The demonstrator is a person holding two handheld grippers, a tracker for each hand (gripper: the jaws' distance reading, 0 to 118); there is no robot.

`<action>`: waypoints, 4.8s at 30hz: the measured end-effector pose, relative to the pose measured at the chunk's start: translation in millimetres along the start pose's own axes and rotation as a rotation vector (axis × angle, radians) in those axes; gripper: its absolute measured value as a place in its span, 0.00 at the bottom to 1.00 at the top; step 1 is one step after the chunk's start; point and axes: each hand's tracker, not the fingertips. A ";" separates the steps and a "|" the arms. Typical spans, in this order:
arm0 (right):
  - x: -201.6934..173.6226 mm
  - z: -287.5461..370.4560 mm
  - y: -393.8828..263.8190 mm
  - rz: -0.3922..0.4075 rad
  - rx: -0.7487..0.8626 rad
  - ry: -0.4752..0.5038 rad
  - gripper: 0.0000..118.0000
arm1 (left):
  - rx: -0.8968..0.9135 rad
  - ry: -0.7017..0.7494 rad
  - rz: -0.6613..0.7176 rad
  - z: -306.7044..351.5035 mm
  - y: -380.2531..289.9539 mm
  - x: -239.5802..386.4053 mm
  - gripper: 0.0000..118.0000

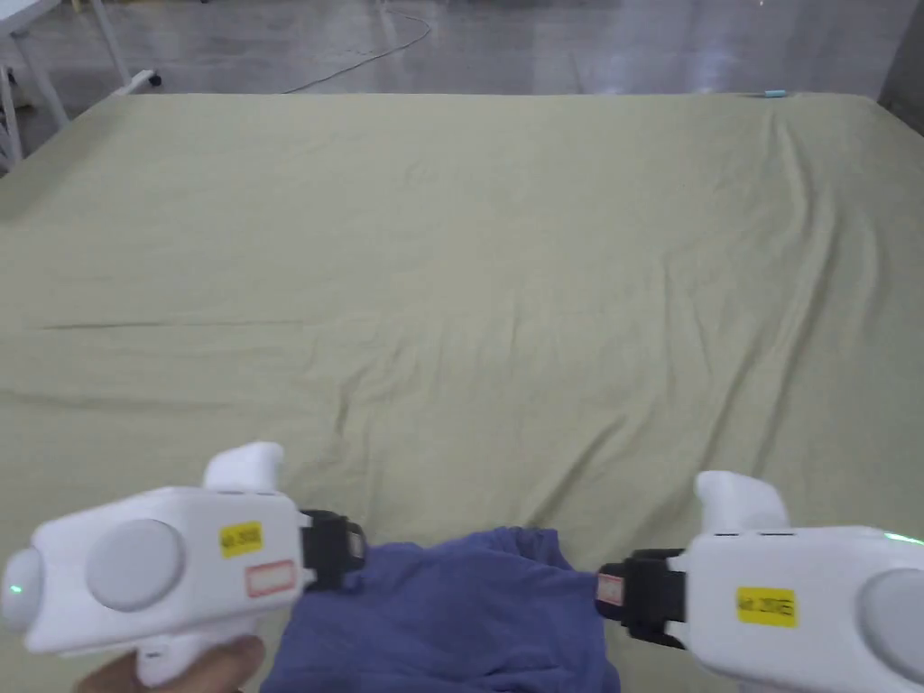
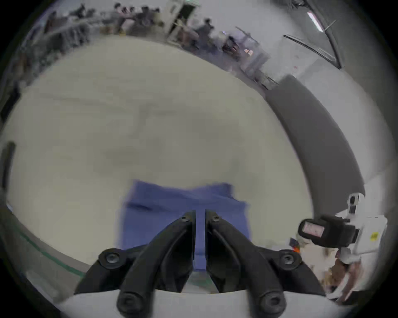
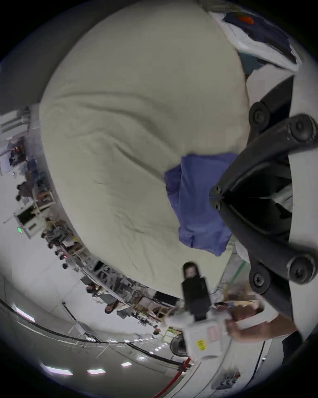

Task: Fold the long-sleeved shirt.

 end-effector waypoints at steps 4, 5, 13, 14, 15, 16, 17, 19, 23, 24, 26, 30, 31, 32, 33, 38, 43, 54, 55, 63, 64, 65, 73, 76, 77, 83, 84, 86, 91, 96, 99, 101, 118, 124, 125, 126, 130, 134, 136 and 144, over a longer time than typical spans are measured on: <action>-22.2 -84.3 -1.1 0.079 -0.111 -0.085 0.00 | -0.073 0.047 0.048 -8.4 4.5 -45.5 0.03; -21.5 -108.8 -5.7 0.083 -0.145 -0.131 0.00 | -0.087 0.045 0.053 -11.7 0.5 -47.5 0.03; -3.3 -153.6 -16.2 0.155 -0.256 -0.232 0.00 | -0.168 0.030 0.116 -42.4 -14.4 -73.0 0.22; 1.1 -157.7 -16.4 0.155 -0.259 -0.222 0.00 | -0.174 0.013 0.122 -47.1 -15.2 -74.2 0.40; 4.4 -159.0 -14.8 0.139 -0.262 -0.209 0.00 | -0.178 0.009 0.121 -51.7 -14.9 -75.0 0.53; 6.0 -157.5 -12.4 0.110 -0.270 -0.194 0.00 | -0.186 0.000 0.123 -59.2 -14.4 -75.3 0.53; 7.5 -156.4 -10.5 0.096 -0.275 -0.187 0.00 | -0.213 -0.040 0.139 -66.2 -14.7 -76.9 0.93; 11.5 -156.7 -10.7 0.088 -0.275 -0.174 0.00 | -0.200 -0.109 0.182 -75.7 -11.0 -78.0 0.98; 16.9 -151.7 -12.5 0.059 -0.260 -0.135 0.00 | -0.412 -0.218 0.257 -116.2 -17.7 -77.4 0.97; 17.4 -151.1 -12.4 0.057 -0.259 -0.127 0.00 | -0.431 -0.214 0.243 -120.5 -20.8 -72.4 0.97; 17.8 -147.5 -7.8 0.039 -0.269 -0.112 0.00 | -0.362 -0.090 0.084 -111.1 -21.5 -55.0 0.89; 1.2 -136.9 -1.4 0.000 -0.270 -0.144 0.00 | -0.306 -0.085 -0.050 -90.8 -24.8 -48.0 0.02; -6.8 -137.5 -1.4 0.004 -0.254 -0.192 0.00 | -0.328 -0.254 0.115 -89.6 -25.5 -57.6 0.02; -16.3 -140.2 -2.5 0.013 -0.248 -0.248 0.00 | -0.336 -0.298 0.184 -88.3 -26.8 -63.4 0.02; -23.8 -142.4 -3.4 0.021 -0.253 -0.279 0.00 | -0.319 -0.264 0.157 -84.5 -26.6 -68.0 0.02; -77.7 -149.8 -3.4 -0.014 -0.212 -0.298 0.00 | -0.190 -0.279 0.254 -35.5 -2.7 -115.2 0.02; -172.2 -171.5 3.3 0.067 -0.159 -0.125 0.00 | -0.076 -0.072 0.248 29.7 21.7 -183.5 0.02; -313.0 -180.0 -18.7 0.170 -0.208 0.143 0.00 | -0.058 0.459 0.256 100.5 54.6 -352.5 0.02; -317.0 -179.4 -20.9 0.173 -0.210 0.150 0.00 | -0.072 0.461 0.296 97.0 53.9 -359.4 0.04; -314.7 -160.4 -18.9 0.223 -0.186 0.153 0.00 | 0.092 0.576 0.282 121.3 47.4 -328.1 1.00; -311.4 -155.2 -16.9 0.225 -0.180 0.149 0.00 | 0.122 0.544 0.289 128.6 48.8 -318.0 1.00; -306.7 -148.7 -14.3 0.222 -0.175 0.152 0.00 | 0.165 0.505 0.289 136.3 51.7 -311.0 1.00; -238.3 -31.0 28.0 0.259 0.060 0.207 0.00 | 0.290 -0.007 0.213 171.0 71.4 -165.1 0.03; -205.4 42.6 47.0 0.313 0.283 0.152 0.00 | 0.407 0.226 -0.072 179.3 76.1 -72.2 0.02; -193.3 72.6 51.8 0.331 0.375 0.131 0.00 | 0.477 0.274 -0.171 182.8 75.4 -41.3 0.02; -141.4 197.6 43.9 0.502 0.891 -0.125 0.00 | 0.856 0.316 -0.316 201.9 57.4 99.8 0.02; -133.9 208.5 37.8 0.513 0.951 -0.196 0.00 | 0.889 0.294 -0.323 198.9 51.2 117.3 0.02; -115.3 221.8 22.5 0.533 1.009 -0.270 0.00 | 0.921 0.255 -0.318 192.1 38.7 147.7 0.02; -71.1 233.0 8.7 0.468 0.962 -0.227 0.00 | 0.906 0.273 -0.324 183.4 10.4 181.7 0.02; -55.3 236.8 8.0 0.437 0.990 -0.233 0.01 | 0.909 0.300 -0.351 181.9 1.6 195.1 0.05; -56.8 237.3 12.3 0.425 0.992 -0.235 0.89 | 0.913 0.304 -0.347 186.4 0.4 200.6 0.70; -57.4 230.9 22.0 0.382 0.946 -0.288 1.00 | 0.897 0.307 -0.348 186.2 3.1 202.7 1.00; -85.4 214.2 11.7 0.379 0.998 -0.389 1.00 | 0.842 0.263 -0.359 181.9 -0.2 189.5 1.00; -81.5 207.3 14.0 0.339 0.942 -0.299 1.00 | 0.839 0.259 -0.378 182.0 0.5 191.0 1.00; -81.7 207.1 14.5 0.337 0.940 -0.303 1.00 | 0.837 0.256 -0.375 182.7 0.5 189.9 1.00; -81.5 207.1 14.5 0.339 0.939 -0.307 1.00 | 0.837 0.249 -0.368 183.5 0.7 188.8 1.00; -83.2 209.8 15.1 0.343 0.943 -0.315 1.00 | 0.838 0.232 -0.351 185.7 1.6 186.3 1.00; -83.4 210.9 17.5 0.333 0.941 -0.322 1.00 | 0.837 0.223 -0.346 187.0 2.4 186.8 1.00; -83.4 211.0 18.0 0.332 0.939 -0.323 1.00 | 0.837 0.218 -0.345 187.6 2.3 186.7 1.00; -85.8 209.4 16.2 0.334 0.941 -0.344 1.00 | 0.834 0.206 -0.337 189.2 2.3 184.0 1.00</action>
